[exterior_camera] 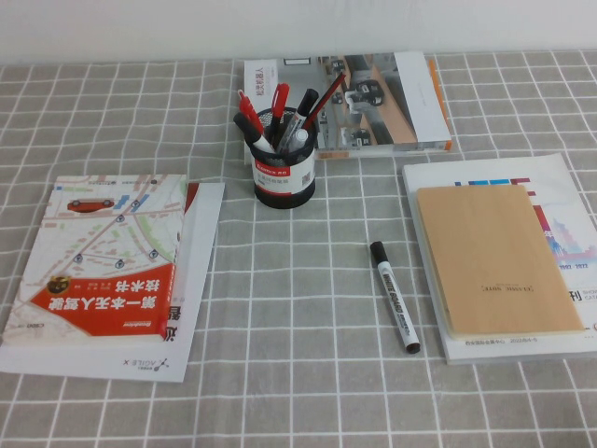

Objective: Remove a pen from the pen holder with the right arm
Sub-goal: 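Take a marker out of the pen holder and lay it on the table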

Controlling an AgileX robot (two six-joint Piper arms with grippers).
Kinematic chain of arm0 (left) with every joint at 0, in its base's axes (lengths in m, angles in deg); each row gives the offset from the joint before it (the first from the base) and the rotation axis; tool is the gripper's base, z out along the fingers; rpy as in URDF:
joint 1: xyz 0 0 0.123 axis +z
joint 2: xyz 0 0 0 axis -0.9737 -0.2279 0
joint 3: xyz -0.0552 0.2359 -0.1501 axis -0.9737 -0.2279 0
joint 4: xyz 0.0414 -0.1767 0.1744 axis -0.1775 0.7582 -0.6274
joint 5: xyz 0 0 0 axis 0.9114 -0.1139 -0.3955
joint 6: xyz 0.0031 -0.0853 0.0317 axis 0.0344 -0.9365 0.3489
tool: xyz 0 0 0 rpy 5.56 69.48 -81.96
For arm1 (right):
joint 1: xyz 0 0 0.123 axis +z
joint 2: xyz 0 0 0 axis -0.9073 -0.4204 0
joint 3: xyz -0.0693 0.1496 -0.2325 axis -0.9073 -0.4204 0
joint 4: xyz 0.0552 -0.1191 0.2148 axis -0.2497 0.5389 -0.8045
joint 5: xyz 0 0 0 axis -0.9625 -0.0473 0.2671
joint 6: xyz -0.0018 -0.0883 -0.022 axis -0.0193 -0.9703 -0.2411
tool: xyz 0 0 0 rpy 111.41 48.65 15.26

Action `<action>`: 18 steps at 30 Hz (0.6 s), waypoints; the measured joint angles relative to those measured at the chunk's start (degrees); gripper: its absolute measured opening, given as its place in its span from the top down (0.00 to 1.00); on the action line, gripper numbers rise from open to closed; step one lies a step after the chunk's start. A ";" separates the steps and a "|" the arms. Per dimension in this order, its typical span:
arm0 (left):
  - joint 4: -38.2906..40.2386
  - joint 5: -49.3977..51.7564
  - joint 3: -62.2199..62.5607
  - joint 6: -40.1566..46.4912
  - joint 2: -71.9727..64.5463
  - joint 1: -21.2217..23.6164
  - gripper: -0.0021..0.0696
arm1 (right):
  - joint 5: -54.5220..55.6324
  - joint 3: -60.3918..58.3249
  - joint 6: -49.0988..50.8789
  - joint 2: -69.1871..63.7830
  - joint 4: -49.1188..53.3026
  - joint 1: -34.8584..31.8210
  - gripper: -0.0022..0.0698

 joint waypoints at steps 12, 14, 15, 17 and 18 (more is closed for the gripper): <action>0.00 0.00 0.00 0.00 0.00 0.00 0.98 | -1.60 0.00 0.00 0.09 -0.99 0.00 0.99; 0.00 0.00 0.00 0.00 0.00 0.00 0.98 | -1.60 0.00 0.00 0.09 -1.12 0.00 0.99; 0.00 0.00 0.00 0.00 0.00 0.00 0.98 | -1.60 0.00 0.00 0.09 -1.44 0.00 0.99; 0.00 0.00 0.00 0.00 0.00 0.00 0.98 | -1.60 0.00 -1.54 0.09 -3.76 0.00 0.99; 0.00 0.00 0.00 0.00 0.00 0.00 0.98 | -1.60 0.00 -3.66 0.09 -5.51 0.00 0.99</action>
